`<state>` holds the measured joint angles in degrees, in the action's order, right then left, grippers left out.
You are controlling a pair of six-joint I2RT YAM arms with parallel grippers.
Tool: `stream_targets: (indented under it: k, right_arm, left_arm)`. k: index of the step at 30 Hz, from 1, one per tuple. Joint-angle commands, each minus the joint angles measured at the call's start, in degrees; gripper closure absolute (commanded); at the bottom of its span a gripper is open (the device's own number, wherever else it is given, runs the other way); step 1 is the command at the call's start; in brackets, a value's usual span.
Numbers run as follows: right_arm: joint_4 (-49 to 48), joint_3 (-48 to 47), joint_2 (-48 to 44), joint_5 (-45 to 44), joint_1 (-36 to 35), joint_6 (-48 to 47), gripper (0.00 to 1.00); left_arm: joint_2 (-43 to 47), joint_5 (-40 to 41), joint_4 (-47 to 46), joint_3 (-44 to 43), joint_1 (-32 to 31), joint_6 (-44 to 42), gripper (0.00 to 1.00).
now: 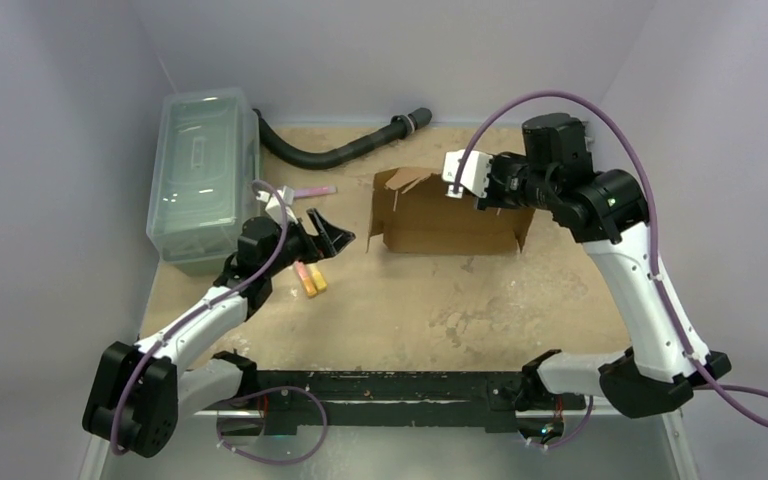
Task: Fold the paper box
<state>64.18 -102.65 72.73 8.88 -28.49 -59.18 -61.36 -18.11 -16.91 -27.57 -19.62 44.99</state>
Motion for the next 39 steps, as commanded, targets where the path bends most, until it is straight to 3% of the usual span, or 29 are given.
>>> stream_targets:
  k: [1,5,8,10,13,16,23,28,33,39]
  right_arm:
    - [1.87,-0.37,1.55,4.08,-0.46,0.75,1.0]
    - [4.91,-3.14,3.87,5.51,-0.48,1.29,1.0]
    - [7.42,-6.65,5.63,6.55,-0.59,2.74,1.0]
    - [7.98,-8.2,6.08,6.86,-0.58,4.04,1.0]
    - [9.03,-9.4,6.8,7.51,-0.59,5.19,1.0]
    - [9.34,-9.31,6.95,7.47,-0.57,6.26,1.0]
    - [9.04,-8.24,6.37,7.79,-0.6,7.6,1.0]
    - [8.32,-7.03,6.31,7.51,-0.6,8.55,1.0]
    - [7.89,-7.03,6.03,7.74,-0.56,9.11,1.0]
    - [6.05,-5.74,5.18,5.79,-0.58,10.24,1.0]
  left_arm:
    - [-0.68,-1.8,-4.48,0.75,0.15,0.83,0.09]
    - [0.71,-1.99,-6.57,0.14,-1.44,-3.66,0.09]
    - [3.17,4.38,-6.79,-1.76,-6.56,-13.74,0.08]
    - [4.46,8.44,-11.36,-1.06,-9.98,-20.15,0.07]
    - [3.55,7.9,-20.81,0.95,-11.04,-25.47,0.07]
    - [0.99,8.8,-22.55,-0.16,-11.37,-28.95,0.08]
    - [-5.76,15.63,-24.6,-2.94,-15.51,-33.6,0.08]
    - [-9.82,17.22,-25.36,-5.26,-16.99,-31.95,0.09]
    - [-13.9,22.11,-23.96,-8.18,-18.17,-31.57,0.19]
    - [-15.07,20.91,-23.98,-8.84,-18.32,-29.6,0.33]
